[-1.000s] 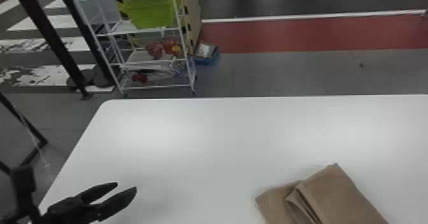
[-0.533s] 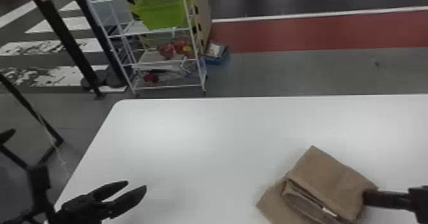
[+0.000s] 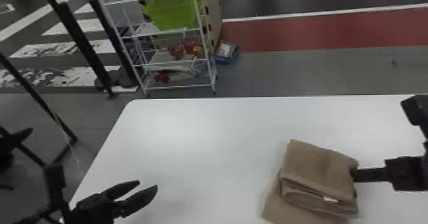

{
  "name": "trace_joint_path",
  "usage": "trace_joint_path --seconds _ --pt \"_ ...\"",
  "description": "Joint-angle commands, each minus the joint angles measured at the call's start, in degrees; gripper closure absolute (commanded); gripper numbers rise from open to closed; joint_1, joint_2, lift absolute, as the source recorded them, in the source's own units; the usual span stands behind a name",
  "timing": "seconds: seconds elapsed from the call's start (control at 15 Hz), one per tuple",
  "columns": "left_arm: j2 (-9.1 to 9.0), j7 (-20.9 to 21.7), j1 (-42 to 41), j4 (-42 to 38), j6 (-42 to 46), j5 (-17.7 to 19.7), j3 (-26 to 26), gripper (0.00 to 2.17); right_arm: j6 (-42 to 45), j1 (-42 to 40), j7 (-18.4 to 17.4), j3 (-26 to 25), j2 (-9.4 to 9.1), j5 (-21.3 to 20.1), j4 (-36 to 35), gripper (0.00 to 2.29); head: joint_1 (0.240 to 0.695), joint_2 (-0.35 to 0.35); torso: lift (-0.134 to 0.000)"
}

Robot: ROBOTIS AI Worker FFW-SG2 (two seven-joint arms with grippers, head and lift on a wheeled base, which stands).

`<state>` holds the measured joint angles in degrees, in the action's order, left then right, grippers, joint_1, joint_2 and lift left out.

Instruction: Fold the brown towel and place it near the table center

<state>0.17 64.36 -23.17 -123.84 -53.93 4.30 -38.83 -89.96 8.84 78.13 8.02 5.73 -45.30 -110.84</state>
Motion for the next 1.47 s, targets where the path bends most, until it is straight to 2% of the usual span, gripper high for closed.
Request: trace_joint_path --seconds 0.0,0.47,0.6,0.67,0.73,0.8,0.87,0.93,1.0,1.07,1.13,1.2,1.27,1.33,1.4 --pt "-0.32 0.42 -0.29 -0.26 0.00 0.18 -0.02 0.04 0.18 2.59 0.19 0.07 -1.08 0.03 3.26 2.22 0.695 0.251 -0.122" --pt "-0.32 0.86 -1.70 -1.23 0.35 1.59 -0.11 0.04 2.29 4.61 0.19 -0.20 -2.92 0.21 4.31 2.22 0.695 0.257 -0.122" --pt "-0.32 0.86 -1.79 -1.40 0.35 2.20 -0.72 0.04 1.93 1.53 0.19 -0.55 -2.22 -1.20 -0.52 2.20 0.695 0.262 -0.122" --pt "-0.32 1.12 -1.87 -1.40 0.35 2.90 -1.51 0.04 2.11 -1.81 0.19 -0.46 -1.25 -3.48 -6.23 2.04 0.695 0.263 -0.122" --pt "-0.32 1.12 -1.87 -1.40 0.35 2.99 -1.86 0.04 3.69 -5.23 0.19 -0.46 0.33 -5.68 -10.45 1.70 0.695 0.260 -0.122" --pt "-0.32 1.12 -1.87 -1.40 0.35 3.26 -2.13 0.04 5.98 -7.78 0.19 -0.46 2.26 -7.35 -13.26 1.10 0.695 0.256 -0.122" --pt "-0.32 1.38 -1.96 -1.40 0.35 3.34 -2.30 0.04 9.14 -10.77 0.19 -0.64 4.20 -8.84 -16.60 0.34 0.695 0.238 -0.122" --pt "-0.32 1.38 -1.96 -1.49 0.35 3.34 -2.39 0.04 12.83 -12.79 0.19 -1.78 5.52 -9.46 -19.68 0.10 0.695 0.238 -0.122" --pt "-0.32 1.47 -1.96 -1.67 0.35 3.34 -2.30 0.04 16.88 -14.37 0.19 -2.31 5.96 -10.25 -23.11 0.06 0.695 0.208 -0.122" --pt "-0.32 1.47 -1.96 -1.76 0.35 3.26 -2.30 0.04 24.43 -16.57 0.19 -3.27 5.96 -10.16 -26.62 0.06 0.695 0.194 -0.122" --pt "-0.32 1.47 -1.96 -1.76 0.35 3.34 -2.22 0.04 32.34 -17.98 0.19 -2.39 5.96 -11.74 -27.94 0.07 0.695 0.185 -0.122" --pt "-0.32 1.47 -1.96 -1.84 0.35 3.26 -2.13 0.04 39.73 -19.03 0.19 -0.81 5.96 -13.15 -28.47 0.07 0.695 0.182 -0.122" --pt "-0.32 1.47 -1.96 -1.76 0.35 3.34 -2.30 0.04 43.42 -19.30 0.19 2.88 6.57 -17.19 -28.64 0.07 0.695 0.188 -0.122" --pt "-0.32 1.47 -1.96 -1.76 0.35 3.34 -2.39 0.04 43.77 -19.30 0.19 6.75 8.33 -20.80 -28.56 0.07 0.695 0.218 -0.122" --pt "-0.32 1.56 -1.96 -1.76 0.35 3.43 -2.83 0.04 43.95 -19.30 0.19 11.32 10.97 -24.05 -28.12 0.07 0.695 0.240 -0.122"
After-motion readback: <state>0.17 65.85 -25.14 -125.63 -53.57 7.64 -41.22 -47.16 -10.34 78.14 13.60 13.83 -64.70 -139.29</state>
